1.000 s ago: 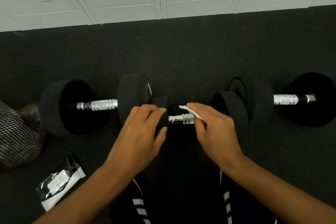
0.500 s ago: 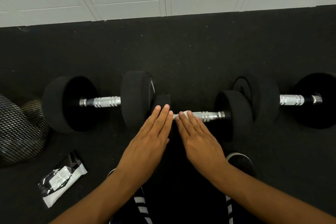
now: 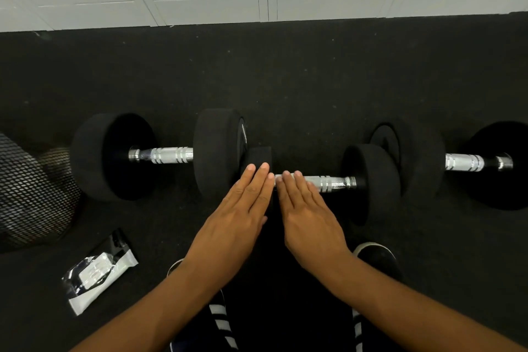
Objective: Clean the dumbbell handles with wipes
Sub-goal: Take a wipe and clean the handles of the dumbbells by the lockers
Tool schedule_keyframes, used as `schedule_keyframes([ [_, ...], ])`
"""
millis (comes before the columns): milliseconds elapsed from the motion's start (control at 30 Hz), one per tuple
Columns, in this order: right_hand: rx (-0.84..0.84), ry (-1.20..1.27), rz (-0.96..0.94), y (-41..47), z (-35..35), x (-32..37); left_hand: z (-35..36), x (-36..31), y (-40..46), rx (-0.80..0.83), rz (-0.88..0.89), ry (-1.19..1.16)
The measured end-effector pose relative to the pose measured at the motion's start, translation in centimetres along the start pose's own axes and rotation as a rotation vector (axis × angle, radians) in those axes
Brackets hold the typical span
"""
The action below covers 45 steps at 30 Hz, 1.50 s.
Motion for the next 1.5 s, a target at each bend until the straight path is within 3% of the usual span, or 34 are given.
schedule_keyframes([
  [67, 0.134, -0.004, -0.003, 1.8, -0.2, -0.1, -0.2, 0.1, 0.1, -0.010, -0.007, -0.016],
  [133, 0.158, -0.019, -0.013, 3.0, -1.0, -0.4, -0.3, 0.1, 0.1, -0.009, 0.001, -0.019],
  [367, 0.001, -0.017, 0.036, -1.3, 0.3, -1.3, 0.0, 0.2, -0.4, 0.000, -0.011, -0.071],
  [500, 0.010, -0.033, 0.009, -0.2, -0.5, -1.0, -0.1, 0.3, -0.1, -0.004, -0.008, -0.062],
  [600, 0.132, 0.010, 0.011, 3.1, -1.1, -0.9, -0.3, 0.3, 0.1, 0.001, -0.009, -0.052],
  [867, -0.033, 0.009, 0.036, -0.9, -0.4, -2.0, -0.3, 0.2, -0.1, -0.014, 0.004, -0.045],
  [1067, -0.054, -0.017, 0.053, 0.0, -0.5, -2.1, -0.1, 0.3, 0.0, -0.010, -0.004, -0.079],
  [1167, 0.042, 0.028, 0.100, 2.3, -1.2, -2.9, 0.1, 0.6, 0.0, 0.008, -0.013, -0.100],
  [1500, -0.052, 0.006, 0.101, -2.1, 0.4, -4.3, 0.3, 0.3, -0.1, 0.020, -0.010, -0.111],
])
Point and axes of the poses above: each hand's wrist, its own y-axis towards the middle knuckle, its own z-axis out of the palm, x = y × z, the point moved 9 cm from there along y, towards the middle knuckle, and after that the axes turned 12 degrees about z, right-handed, at the moved point
